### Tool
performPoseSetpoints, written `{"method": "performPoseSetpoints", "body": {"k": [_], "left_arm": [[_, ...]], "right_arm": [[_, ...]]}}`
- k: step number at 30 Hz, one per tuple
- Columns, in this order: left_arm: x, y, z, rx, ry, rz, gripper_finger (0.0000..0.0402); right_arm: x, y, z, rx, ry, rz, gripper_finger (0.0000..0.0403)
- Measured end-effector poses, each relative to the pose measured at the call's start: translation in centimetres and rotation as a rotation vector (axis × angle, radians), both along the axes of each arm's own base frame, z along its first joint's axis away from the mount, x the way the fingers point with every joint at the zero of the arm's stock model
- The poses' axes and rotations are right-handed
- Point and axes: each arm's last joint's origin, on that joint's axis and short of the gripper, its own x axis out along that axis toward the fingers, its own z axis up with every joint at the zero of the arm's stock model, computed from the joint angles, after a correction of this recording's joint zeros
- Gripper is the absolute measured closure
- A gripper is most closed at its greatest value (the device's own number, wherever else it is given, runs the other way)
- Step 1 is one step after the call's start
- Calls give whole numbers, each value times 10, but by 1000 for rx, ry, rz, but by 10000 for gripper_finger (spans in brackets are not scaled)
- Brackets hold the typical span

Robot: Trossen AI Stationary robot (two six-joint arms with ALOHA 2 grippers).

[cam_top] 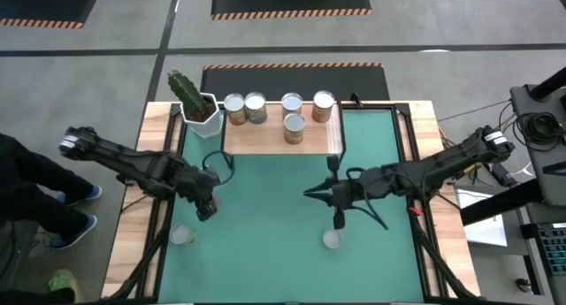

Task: Pick and place cans onto a shelf
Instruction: Put the canned chicken soup on the shelf

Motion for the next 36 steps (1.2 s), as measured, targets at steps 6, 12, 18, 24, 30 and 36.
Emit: {"method": "performPoseSetpoints", "body": {"k": [6,12,18,24,30,36], "left_arm": [[6,-2,-1,39,108,-14,397],[1,0,-1,45,138,2,344],[-1,2,-1,100,140,79,233],[1,4,-9,191,187,133,117],[7,3,-20,217,239,130,79],[8,2,-32,230,263,133,81]], "right_arm": [[1,0,13,-46,-33,12,390],[1,0,11,-77,-12,17,390],[0,0,5,-76,5,17,390],[0,0,2,-81,17,17,390],[0,0,1,-81,25,17,390],[0,0,0,-76,33,16,390]]}}
